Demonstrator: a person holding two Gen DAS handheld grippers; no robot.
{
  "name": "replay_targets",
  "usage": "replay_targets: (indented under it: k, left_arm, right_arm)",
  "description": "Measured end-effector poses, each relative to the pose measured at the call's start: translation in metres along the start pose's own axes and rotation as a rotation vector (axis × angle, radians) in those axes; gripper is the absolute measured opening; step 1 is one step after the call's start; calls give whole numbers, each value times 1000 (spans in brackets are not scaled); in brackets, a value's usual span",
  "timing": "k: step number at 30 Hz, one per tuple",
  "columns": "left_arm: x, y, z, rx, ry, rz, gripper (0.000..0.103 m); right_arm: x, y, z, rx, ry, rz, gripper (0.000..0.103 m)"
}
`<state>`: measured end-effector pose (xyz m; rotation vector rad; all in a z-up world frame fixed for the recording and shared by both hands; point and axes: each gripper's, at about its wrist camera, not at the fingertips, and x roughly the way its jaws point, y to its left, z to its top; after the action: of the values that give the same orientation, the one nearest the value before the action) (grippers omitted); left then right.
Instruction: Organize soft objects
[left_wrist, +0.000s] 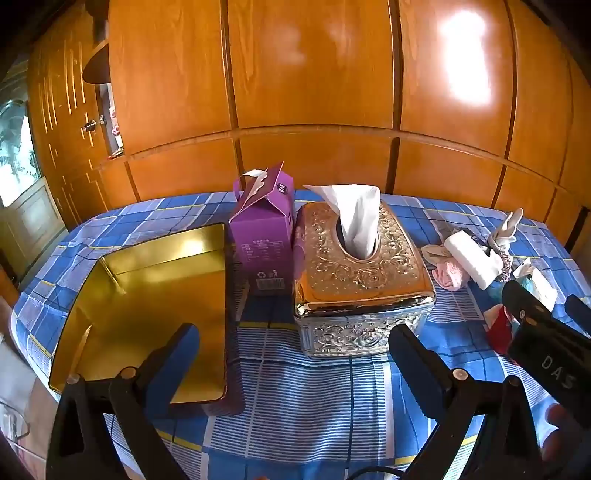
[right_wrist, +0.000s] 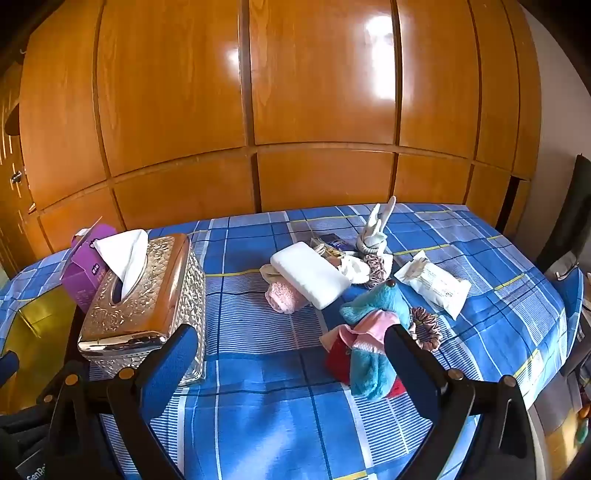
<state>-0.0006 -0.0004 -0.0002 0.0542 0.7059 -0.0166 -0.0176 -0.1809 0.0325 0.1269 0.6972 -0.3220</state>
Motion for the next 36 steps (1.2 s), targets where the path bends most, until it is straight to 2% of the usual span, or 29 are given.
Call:
replay_targets:
  k: [36]
  left_arm:
    - [-5,7,-1,-8,-8,4,102]
  right_arm:
    - [0,3,-1,-3,-2,8,102]
